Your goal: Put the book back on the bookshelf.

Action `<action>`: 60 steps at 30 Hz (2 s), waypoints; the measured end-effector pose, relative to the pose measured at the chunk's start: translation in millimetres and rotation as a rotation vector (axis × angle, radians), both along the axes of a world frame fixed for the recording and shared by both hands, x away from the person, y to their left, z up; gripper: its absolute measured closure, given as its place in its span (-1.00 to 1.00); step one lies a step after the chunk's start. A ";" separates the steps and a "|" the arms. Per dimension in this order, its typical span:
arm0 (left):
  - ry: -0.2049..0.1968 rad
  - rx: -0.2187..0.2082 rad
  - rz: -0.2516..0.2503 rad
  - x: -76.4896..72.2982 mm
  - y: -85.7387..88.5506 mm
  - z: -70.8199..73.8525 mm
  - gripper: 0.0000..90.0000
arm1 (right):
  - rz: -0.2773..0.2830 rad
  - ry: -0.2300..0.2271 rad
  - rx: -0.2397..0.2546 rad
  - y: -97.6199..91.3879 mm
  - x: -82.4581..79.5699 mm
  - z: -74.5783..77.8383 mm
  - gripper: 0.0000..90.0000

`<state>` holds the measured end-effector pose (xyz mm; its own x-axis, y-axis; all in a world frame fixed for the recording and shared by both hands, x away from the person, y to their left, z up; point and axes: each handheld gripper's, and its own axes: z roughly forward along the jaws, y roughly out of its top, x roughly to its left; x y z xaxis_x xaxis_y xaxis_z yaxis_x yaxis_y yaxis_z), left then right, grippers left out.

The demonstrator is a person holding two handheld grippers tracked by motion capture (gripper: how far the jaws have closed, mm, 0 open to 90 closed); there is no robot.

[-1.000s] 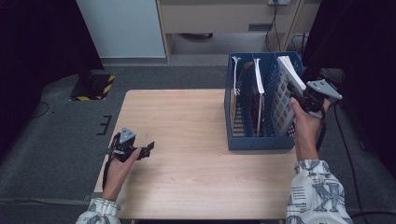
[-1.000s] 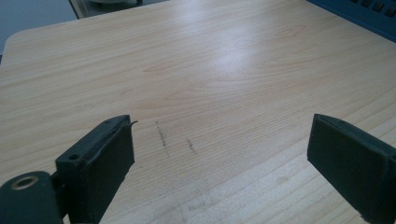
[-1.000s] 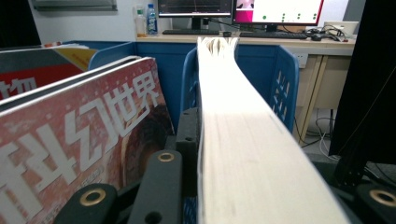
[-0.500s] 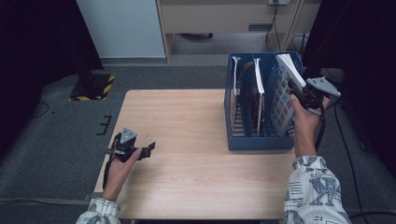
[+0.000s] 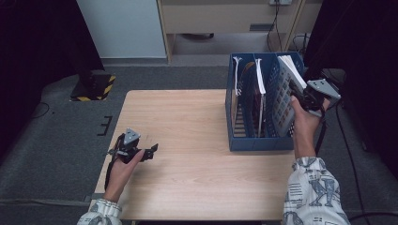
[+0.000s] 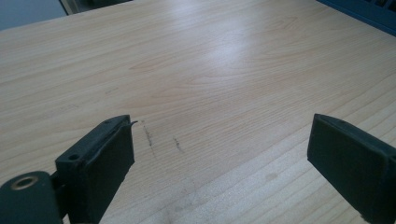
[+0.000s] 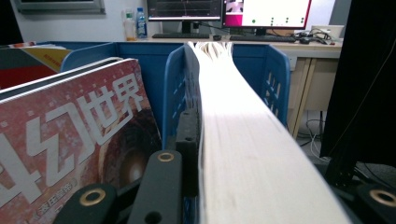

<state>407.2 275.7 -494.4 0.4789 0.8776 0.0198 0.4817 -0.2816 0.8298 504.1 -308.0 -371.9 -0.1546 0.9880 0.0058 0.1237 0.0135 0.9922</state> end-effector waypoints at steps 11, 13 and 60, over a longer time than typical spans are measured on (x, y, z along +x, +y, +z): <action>0.011 0.013 -0.012 0.9 -3.4 -3.3 -0.85 | -0.012 -0.004 -0.021 -4.7 0.1 -4.1 0.63; 0.013 0.012 -0.012 1.2 -3.9 -4.0 -0.85 | -0.010 -0.004 -0.023 -5.3 0.4 -5.2 0.63; 0.003 0.001 -0.013 0.9 -4.6 -1.8 -0.85 | -0.021 -0.015 -0.257 29.6 -0.2 -14.7 0.60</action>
